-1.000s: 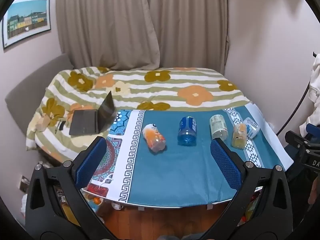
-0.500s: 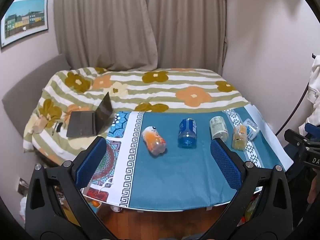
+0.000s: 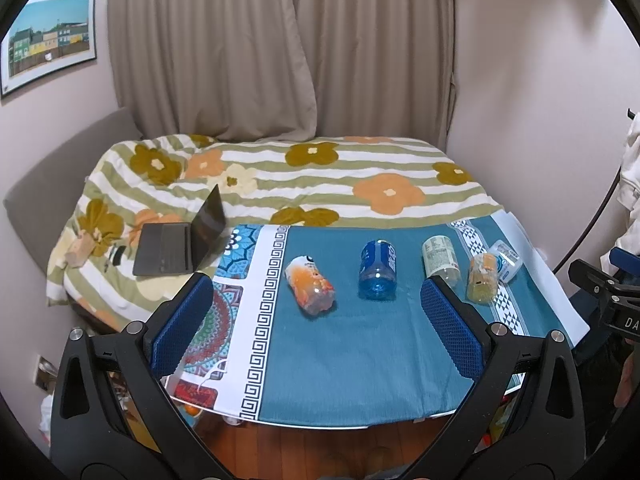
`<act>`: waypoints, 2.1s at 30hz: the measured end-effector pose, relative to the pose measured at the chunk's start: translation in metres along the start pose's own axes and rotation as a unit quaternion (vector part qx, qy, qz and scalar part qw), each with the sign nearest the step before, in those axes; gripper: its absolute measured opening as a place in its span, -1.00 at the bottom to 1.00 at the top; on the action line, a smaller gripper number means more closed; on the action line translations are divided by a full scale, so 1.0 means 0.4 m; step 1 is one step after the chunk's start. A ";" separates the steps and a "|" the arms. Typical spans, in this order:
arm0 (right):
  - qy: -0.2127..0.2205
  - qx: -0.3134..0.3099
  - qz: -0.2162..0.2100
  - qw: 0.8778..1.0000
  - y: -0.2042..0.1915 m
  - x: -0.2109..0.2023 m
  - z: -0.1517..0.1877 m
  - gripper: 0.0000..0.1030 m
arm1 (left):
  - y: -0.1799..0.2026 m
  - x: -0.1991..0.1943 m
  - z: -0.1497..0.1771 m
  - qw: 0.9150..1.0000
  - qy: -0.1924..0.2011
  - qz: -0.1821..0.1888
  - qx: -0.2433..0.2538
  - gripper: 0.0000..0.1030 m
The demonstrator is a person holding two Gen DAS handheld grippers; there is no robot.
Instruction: Flip cup upright
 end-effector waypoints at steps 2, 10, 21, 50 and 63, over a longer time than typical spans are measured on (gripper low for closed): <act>0.000 0.000 0.000 1.000 0.000 0.001 0.001 0.99 | 0.001 0.005 -0.001 1.000 -0.001 -0.001 0.000 1.00; 0.000 0.000 0.000 1.000 -0.001 0.002 0.004 0.99 | 0.002 0.007 -0.001 1.000 -0.002 -0.001 0.000 1.00; 0.001 -0.001 0.001 1.000 -0.002 0.005 0.006 0.99 | 0.005 0.012 0.004 1.000 -0.002 -0.005 0.000 1.00; -0.001 0.002 -0.001 1.000 -0.009 0.015 0.013 0.99 | 0.010 0.009 0.009 1.000 -0.005 -0.004 -0.001 1.00; -0.005 0.001 -0.001 1.000 -0.012 0.016 0.022 0.99 | 0.031 0.034 0.001 1.000 -0.028 -0.008 -0.010 1.00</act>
Point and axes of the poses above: each gripper's, at about its wrist camera, not at the fingertips, and x roughly the way its jaws point, y to its right, z to its underside, the point moved 10 cm from there along x, roughly the way its jaws point, and after that the axes turned 8 degrees about -x, right-handed, at the moved point
